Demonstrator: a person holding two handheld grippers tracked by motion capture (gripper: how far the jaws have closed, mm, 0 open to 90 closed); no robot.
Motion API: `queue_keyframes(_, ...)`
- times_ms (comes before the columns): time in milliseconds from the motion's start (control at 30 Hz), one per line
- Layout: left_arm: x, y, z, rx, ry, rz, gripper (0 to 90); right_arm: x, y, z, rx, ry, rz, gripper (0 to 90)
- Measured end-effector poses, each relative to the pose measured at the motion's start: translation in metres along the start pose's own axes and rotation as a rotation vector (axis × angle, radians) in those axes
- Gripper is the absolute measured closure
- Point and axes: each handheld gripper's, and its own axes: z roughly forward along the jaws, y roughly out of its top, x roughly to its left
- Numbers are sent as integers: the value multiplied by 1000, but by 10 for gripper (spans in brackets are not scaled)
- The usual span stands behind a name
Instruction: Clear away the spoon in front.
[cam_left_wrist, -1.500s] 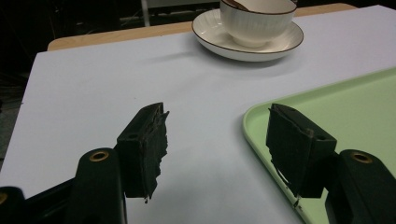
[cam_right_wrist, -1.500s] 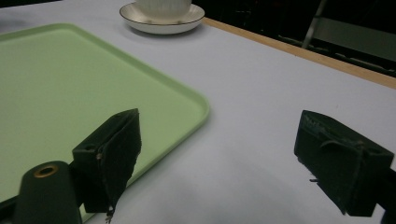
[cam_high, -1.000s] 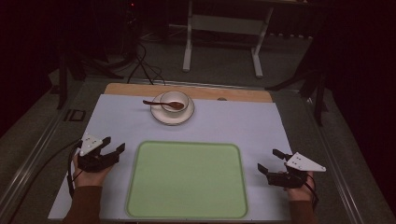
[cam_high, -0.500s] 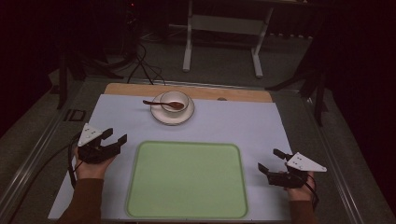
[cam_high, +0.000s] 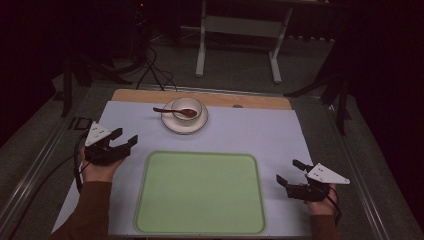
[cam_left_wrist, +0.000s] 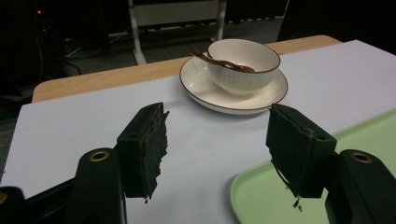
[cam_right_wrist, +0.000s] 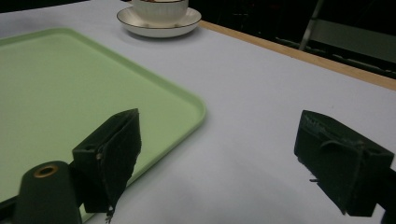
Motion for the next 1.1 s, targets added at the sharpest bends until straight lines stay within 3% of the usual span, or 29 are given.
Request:
queue_keyframes(367, 7, 10, 17, -1, -9, -20, 373, 0, -1, 1, 4, 4, 0, 146)
queue_keyframes(833, 7, 32, 31, -8, -14, 7, 374, -1, -1, 2, 5, 6, 4, 146)
queue_keyframes(1100, 11, 41, 41, -11, -21, -5, 375, -1, -1, 1, 5, 5, 5, 146)
